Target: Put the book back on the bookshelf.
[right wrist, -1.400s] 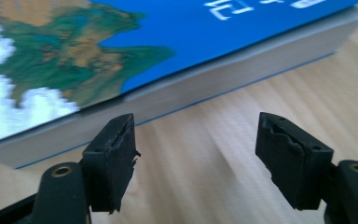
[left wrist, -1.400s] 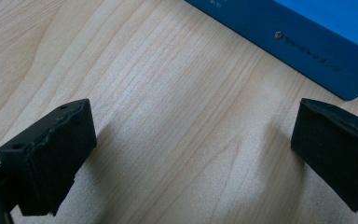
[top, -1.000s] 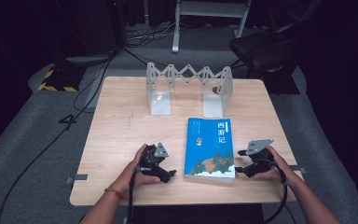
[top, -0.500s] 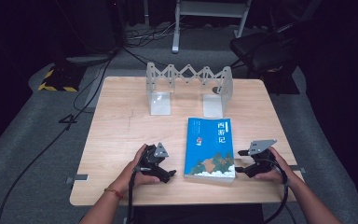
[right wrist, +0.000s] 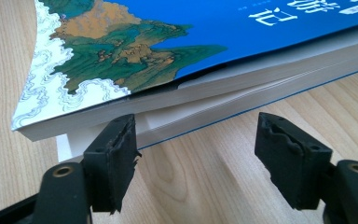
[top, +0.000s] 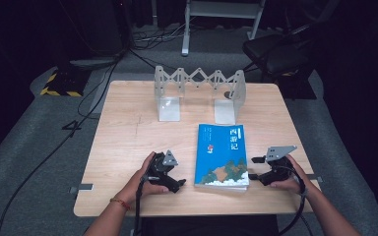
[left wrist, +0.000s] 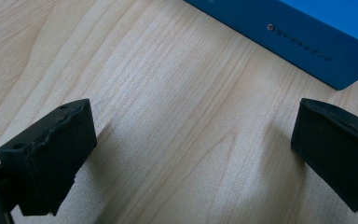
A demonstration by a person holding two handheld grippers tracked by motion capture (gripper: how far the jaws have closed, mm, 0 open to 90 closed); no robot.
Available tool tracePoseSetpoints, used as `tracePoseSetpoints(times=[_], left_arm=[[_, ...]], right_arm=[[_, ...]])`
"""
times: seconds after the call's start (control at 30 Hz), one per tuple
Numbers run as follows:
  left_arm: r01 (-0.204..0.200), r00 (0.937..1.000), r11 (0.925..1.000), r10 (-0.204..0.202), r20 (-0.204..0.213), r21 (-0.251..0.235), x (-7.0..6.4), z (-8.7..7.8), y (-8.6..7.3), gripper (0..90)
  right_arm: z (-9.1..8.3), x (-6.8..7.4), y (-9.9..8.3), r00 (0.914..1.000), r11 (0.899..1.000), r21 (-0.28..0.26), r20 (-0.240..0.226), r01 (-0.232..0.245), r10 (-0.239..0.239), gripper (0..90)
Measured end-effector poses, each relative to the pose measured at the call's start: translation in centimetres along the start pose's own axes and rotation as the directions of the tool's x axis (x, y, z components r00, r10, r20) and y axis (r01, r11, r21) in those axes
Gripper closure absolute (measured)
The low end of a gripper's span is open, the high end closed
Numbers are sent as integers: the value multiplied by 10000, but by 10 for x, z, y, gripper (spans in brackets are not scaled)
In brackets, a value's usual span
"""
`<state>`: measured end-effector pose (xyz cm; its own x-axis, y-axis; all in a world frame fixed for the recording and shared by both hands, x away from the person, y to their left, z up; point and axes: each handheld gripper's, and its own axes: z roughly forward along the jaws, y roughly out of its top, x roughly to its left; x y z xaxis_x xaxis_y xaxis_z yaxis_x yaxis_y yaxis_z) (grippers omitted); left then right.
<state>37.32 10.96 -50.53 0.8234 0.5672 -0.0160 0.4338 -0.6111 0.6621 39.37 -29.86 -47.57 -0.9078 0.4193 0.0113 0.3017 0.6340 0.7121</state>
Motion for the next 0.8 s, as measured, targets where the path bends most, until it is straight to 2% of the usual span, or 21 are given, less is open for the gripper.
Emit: tracePoseSetpoints(times=[0.2, 0.37, 0.67, 0.73, 0.8], left_arm=[[-5, 10000, 10000, 5, 1, 2, 0, 0, 0, 5], [-2, 10000, 10000, 2, 2, 1, 0, 0, 0, 5], [71, 10000, 10000, -71, -43, 18, -1, 0, 0, 5], [114, 9999, 9999, -114, -68, 37, -1, -1, 0, 5], [129, 9999, 9999, -128, -81, 36, -1, -1, 0, 5]], right_arm=[[1, -1, -1, 9998, 9999, 78, -150, -154, 155, 336], [7, 0, -4, 9999, 9982, 586, -53, 107, -104, 338], [11, 0, -6, 9997, 9964, 830, -167, 196, -183, 330], [14, 2, -5, 9990, 9931, 1091, -171, 431, -414, 319], [13, 3, -5, 9987, 9935, 1021, -133, 496, -485, 317]])
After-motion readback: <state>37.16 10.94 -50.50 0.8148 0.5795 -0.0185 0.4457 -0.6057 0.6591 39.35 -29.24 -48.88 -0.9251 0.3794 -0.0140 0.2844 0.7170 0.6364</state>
